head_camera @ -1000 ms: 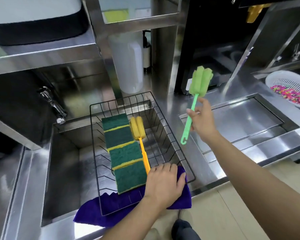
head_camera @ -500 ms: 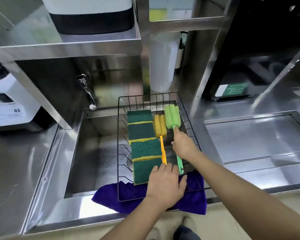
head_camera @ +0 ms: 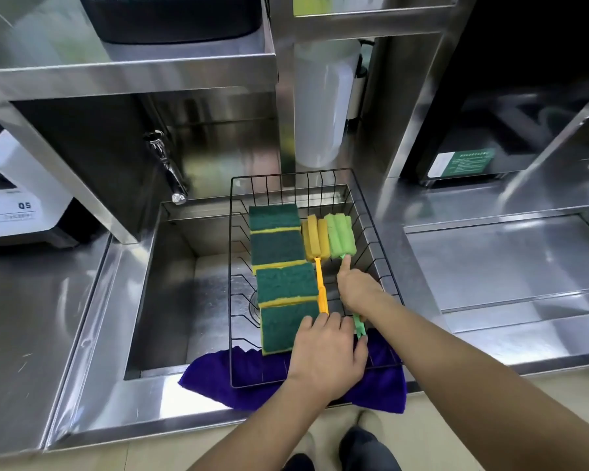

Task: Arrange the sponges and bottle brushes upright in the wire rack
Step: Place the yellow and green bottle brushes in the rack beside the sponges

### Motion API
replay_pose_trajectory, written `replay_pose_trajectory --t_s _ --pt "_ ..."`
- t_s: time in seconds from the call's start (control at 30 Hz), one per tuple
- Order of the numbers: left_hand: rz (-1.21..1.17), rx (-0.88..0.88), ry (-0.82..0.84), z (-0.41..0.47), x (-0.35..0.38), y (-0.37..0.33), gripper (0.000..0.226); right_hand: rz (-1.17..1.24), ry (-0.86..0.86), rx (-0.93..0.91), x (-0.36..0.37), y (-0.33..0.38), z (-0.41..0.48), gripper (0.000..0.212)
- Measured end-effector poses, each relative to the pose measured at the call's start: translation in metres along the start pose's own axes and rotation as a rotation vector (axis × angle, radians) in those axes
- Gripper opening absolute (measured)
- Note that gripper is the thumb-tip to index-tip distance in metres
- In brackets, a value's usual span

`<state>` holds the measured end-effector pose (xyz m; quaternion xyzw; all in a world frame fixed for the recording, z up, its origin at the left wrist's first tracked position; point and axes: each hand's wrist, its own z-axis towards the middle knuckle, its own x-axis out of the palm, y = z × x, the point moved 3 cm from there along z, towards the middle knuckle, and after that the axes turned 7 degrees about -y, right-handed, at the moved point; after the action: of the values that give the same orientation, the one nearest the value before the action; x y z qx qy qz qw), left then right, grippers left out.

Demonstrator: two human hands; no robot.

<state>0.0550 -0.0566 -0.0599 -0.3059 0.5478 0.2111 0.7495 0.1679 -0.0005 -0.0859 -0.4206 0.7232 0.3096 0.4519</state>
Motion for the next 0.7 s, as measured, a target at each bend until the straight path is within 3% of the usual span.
replay_pose_trajectory --t_s 0.43,0.6,0.7 --pt "0.011 0.008 0.065 0.002 -0.003 -0.001 0.040 0.043 0.040 0.052 0.005 0.002 -0.001 0.084" --pt "0.032 0.047 0.042 0.002 -0.008 0.002 0.039 0.204 -0.074 0.029 -0.042 -0.001 -0.012 0.044" --pt "0.011 -0.006 0.033 0.014 -0.028 0.013 0.038 0.349 -0.146 -0.050 -0.092 -0.007 -0.019 0.041"
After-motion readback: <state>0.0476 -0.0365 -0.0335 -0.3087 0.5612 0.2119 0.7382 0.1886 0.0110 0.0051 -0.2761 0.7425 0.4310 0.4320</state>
